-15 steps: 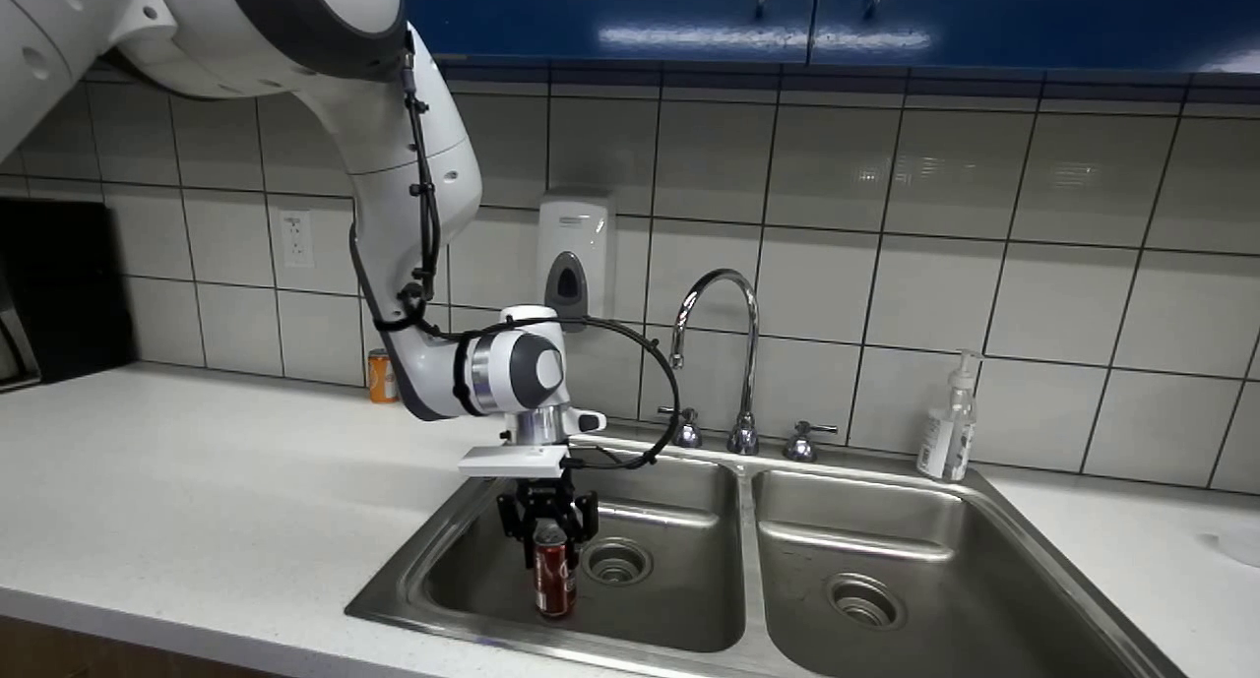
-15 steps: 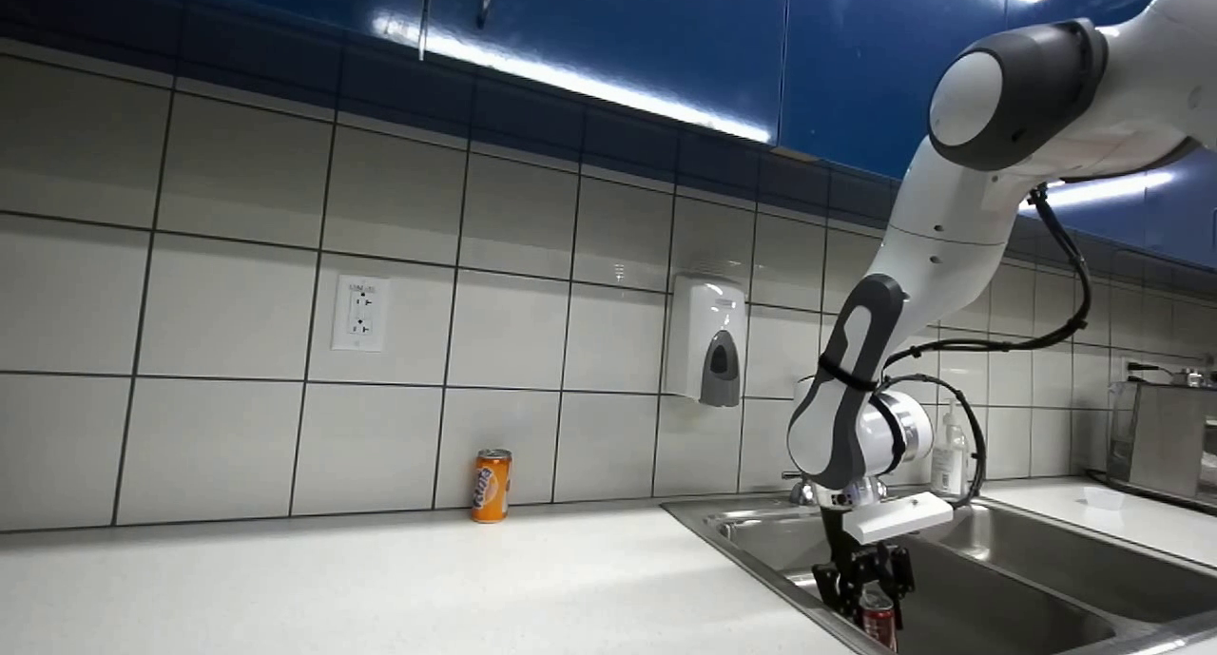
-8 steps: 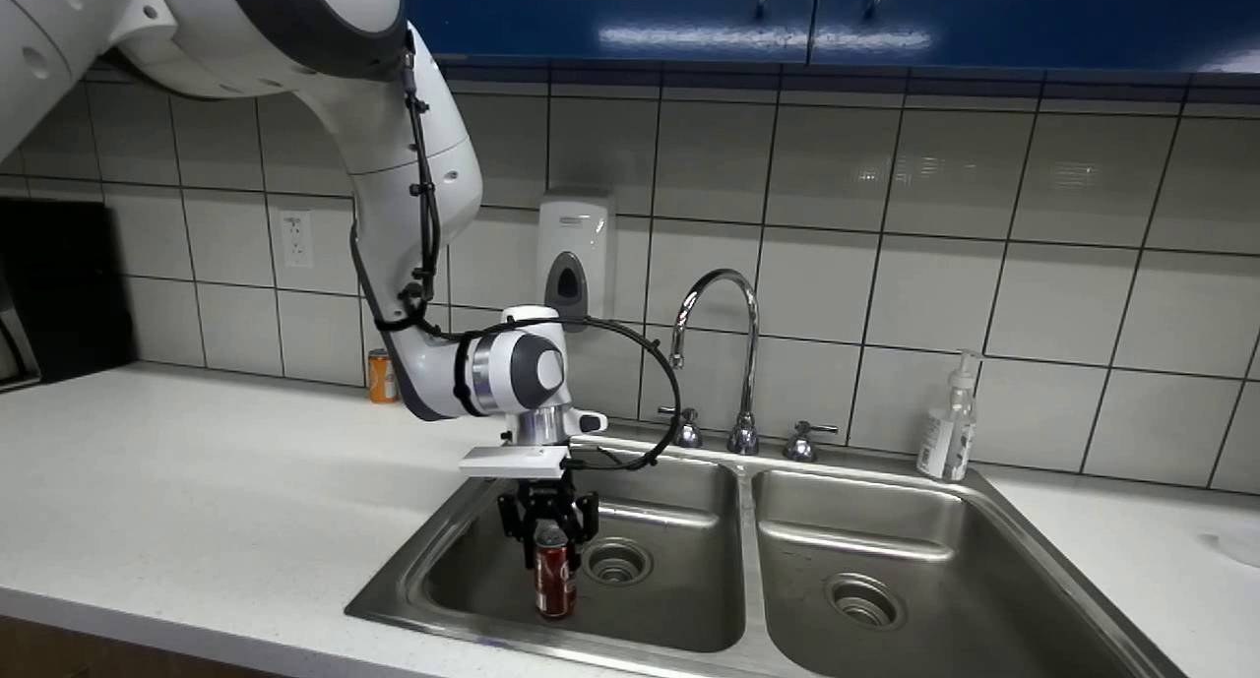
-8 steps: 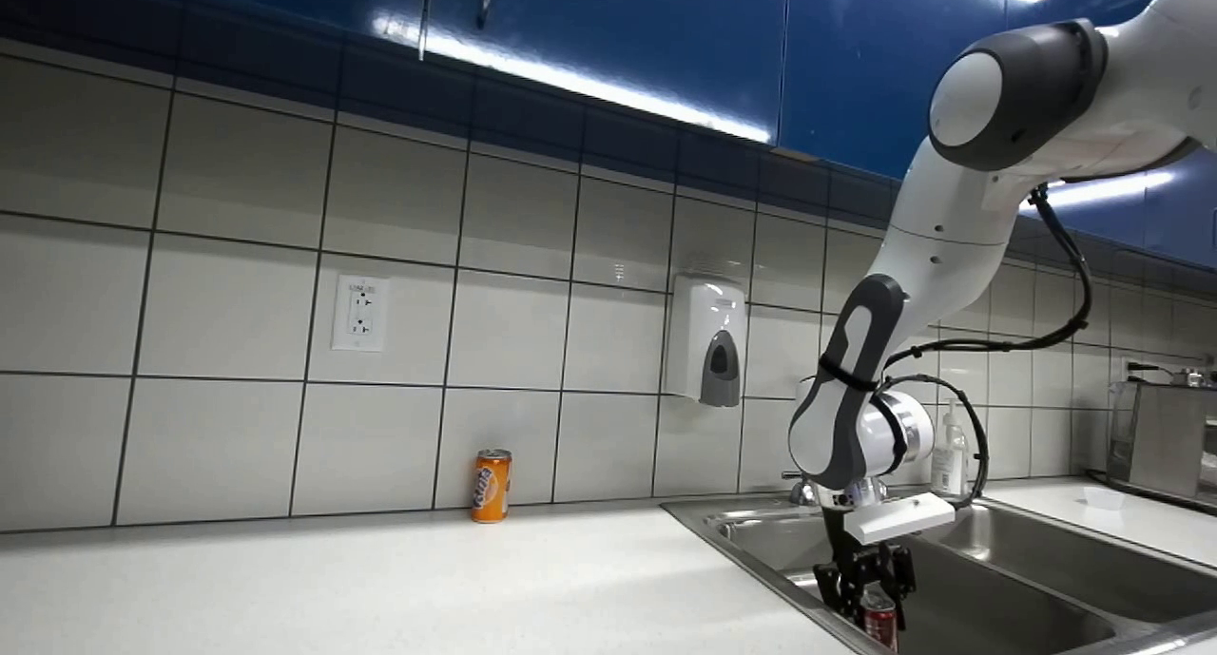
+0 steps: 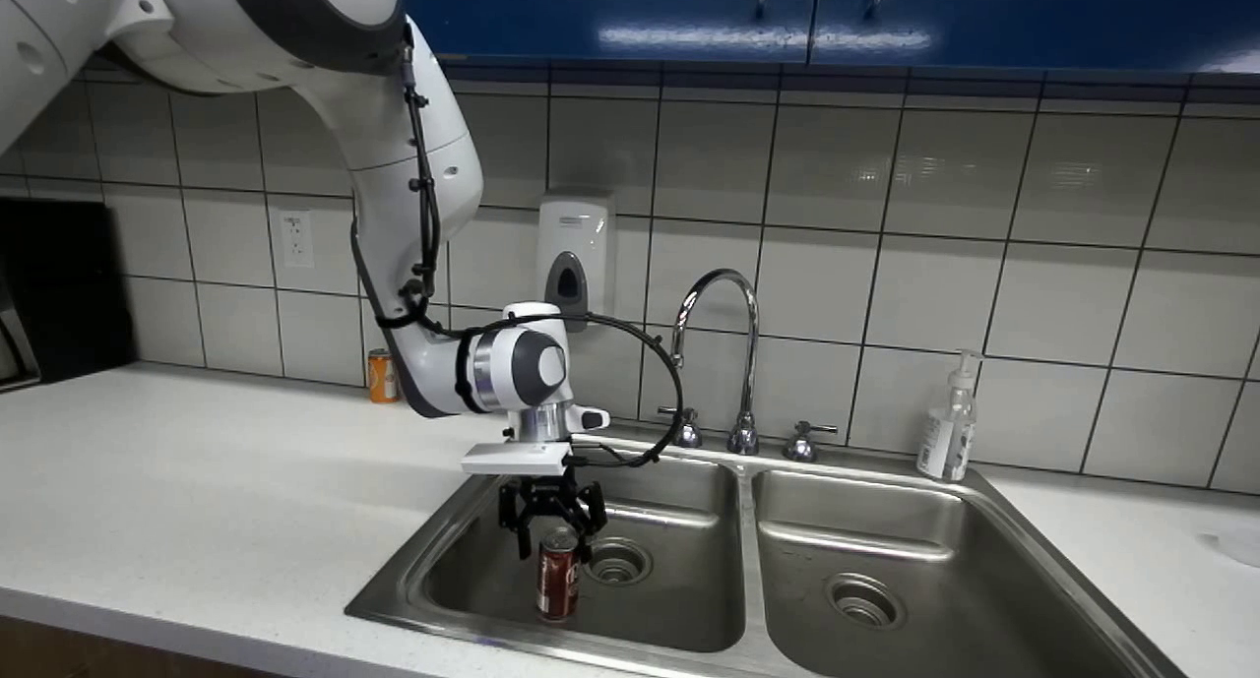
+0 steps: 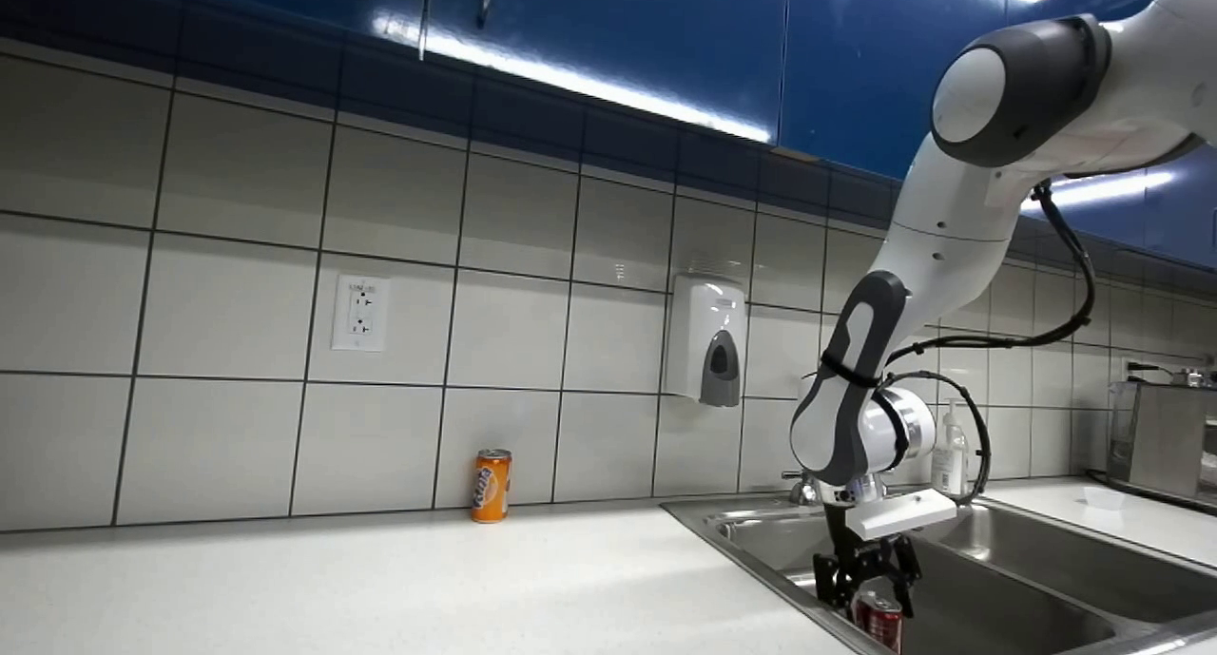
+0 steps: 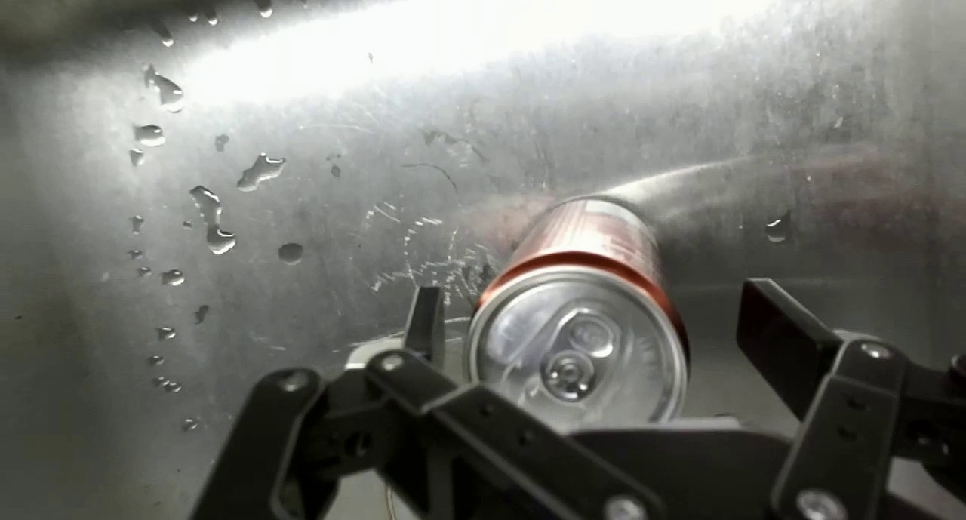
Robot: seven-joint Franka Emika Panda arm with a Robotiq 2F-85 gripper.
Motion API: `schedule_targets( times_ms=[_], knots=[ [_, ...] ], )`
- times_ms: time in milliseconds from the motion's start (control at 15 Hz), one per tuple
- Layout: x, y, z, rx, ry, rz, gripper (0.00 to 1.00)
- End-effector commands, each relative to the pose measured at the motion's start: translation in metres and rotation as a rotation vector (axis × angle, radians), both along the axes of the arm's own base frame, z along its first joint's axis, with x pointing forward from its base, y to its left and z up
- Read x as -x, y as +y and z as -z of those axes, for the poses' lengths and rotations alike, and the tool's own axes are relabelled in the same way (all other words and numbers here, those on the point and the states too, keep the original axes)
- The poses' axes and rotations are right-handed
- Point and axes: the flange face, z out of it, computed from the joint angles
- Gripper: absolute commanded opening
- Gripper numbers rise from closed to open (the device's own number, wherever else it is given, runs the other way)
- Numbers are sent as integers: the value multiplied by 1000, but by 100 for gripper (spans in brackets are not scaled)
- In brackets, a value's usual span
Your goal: Pick up the brown dr pepper can and put it in the left side of the sink
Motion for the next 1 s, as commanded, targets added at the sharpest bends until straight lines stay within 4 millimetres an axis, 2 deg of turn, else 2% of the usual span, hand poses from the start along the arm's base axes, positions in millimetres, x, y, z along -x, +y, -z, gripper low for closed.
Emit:
schedule_targets(
  times_ms=[0,200,533,733,933],
  knots=[
    [6,-1,-23,-11,-20,-3,100],
    [8,1,-54,3,-47,-10,100],
    [14,10,-116,28,-110,-33,100],
    [25,33,-141,21,-139,-88,100],
    [37,65,-147,-9,-140,-148,100]
  ],
)
